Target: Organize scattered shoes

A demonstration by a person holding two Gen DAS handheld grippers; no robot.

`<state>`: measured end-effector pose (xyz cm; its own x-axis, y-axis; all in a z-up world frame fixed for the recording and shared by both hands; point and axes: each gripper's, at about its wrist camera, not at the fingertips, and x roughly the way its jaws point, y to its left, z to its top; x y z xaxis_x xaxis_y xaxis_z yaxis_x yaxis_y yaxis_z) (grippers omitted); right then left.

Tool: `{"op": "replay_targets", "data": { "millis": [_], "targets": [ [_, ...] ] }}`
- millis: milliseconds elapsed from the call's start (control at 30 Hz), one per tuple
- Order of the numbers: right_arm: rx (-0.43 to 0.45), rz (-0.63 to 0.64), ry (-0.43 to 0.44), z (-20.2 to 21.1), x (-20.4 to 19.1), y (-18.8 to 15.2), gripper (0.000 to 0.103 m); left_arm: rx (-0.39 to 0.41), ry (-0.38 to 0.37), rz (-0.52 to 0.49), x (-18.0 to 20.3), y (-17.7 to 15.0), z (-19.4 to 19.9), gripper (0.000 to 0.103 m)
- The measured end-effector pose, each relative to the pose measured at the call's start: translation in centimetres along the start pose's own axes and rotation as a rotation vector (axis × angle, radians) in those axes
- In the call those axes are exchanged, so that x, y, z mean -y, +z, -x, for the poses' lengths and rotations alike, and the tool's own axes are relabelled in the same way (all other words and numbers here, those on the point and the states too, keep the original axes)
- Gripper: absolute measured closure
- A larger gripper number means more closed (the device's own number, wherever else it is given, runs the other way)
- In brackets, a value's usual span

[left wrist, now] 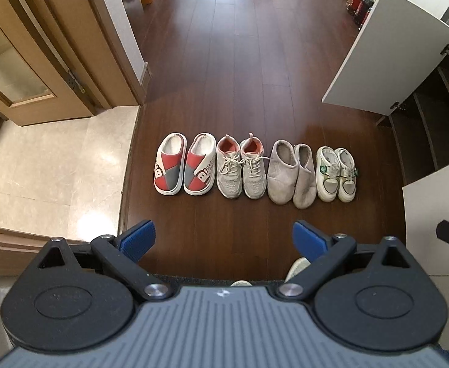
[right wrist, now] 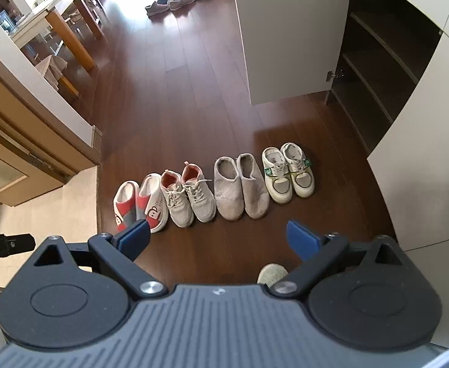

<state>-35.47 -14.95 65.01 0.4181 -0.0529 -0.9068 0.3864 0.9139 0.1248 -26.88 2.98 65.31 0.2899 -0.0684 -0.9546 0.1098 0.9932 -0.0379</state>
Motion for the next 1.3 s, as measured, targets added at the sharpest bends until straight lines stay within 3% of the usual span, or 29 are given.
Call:
{"op": "replay_targets", "data": {
  "millis": [400,767,900,1067,1300],
  "targets": [
    [-0.043,0.040,-0.019,-0.2,0.7,-1.0,0.008,-0.022,0.003,-0.058,2.2,-0.8,-0.6,0.005],
    [-0.096,0.021,-0.028,-2.2,5.0,0.3,0.008,-0.032,0.036,-0.113,6.6,-0.2,-1.2,0.005],
    [-0.101,0.028,-0.005,-2.4,7.1,1.0,0.008,-0.010,0.043,-0.091,8.8,0.0,-1.3,0.005],
    [-0.044,0.081,0.033,-2.4,10.0,1.8,0.008,0.041,0.026,-0.040,10.3,-0.4,-1.8,0.005],
    [-0.092,0.119,0.021,-4.4,12.1,3.0,0.008,-0.013,0.023,0.026,9.6,-1.1,-4.7,0.005]
  ]
}}
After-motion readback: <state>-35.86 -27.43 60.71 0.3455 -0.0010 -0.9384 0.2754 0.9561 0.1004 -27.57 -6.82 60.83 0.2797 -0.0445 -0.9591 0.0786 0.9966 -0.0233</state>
